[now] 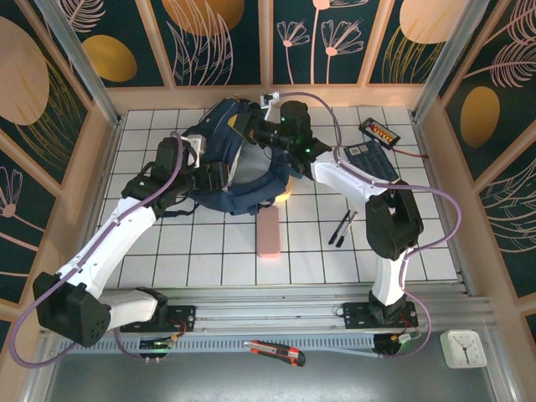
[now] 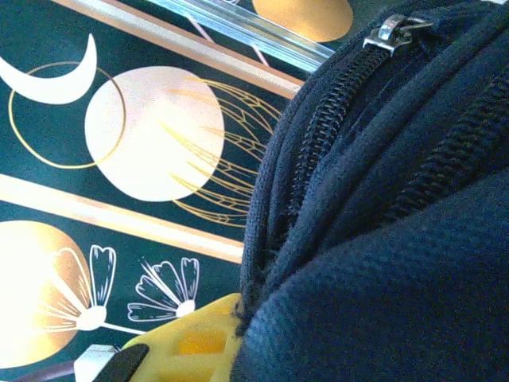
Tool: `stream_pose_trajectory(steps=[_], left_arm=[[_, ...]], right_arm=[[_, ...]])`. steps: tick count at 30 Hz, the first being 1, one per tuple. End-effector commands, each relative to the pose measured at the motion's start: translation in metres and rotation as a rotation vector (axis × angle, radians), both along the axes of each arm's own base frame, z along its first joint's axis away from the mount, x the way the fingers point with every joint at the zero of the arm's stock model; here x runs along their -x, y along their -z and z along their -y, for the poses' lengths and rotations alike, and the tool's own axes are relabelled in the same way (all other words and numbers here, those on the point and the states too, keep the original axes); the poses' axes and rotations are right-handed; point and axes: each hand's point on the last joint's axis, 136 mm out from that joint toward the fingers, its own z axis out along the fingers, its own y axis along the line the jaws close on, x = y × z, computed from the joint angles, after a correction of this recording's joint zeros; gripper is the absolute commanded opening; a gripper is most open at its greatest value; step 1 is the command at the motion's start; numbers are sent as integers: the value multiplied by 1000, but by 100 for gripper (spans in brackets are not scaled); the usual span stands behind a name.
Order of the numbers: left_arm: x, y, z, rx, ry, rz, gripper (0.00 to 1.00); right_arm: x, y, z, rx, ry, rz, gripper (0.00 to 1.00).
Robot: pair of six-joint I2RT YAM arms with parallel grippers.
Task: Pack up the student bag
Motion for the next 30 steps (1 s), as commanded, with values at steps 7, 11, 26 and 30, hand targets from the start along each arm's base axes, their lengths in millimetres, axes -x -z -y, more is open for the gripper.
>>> stream_pose_trajectory(steps=[7,11,26,30], left_arm=[[34,-22,-5,75,-85,-221,74],[56,-14,0,136,-96,-349,63],[52,-2,-10,78,-155,-375,70],[21,-20,-17,-8,-173,-249,83]], right_arm=[[-3,-74,-3,-65,60,207,0],[-7,-74,-12,-49,73,217,0],[0,-76,-37,-29,67,233,0],[8,-78,-47,-41,50,213,0]])
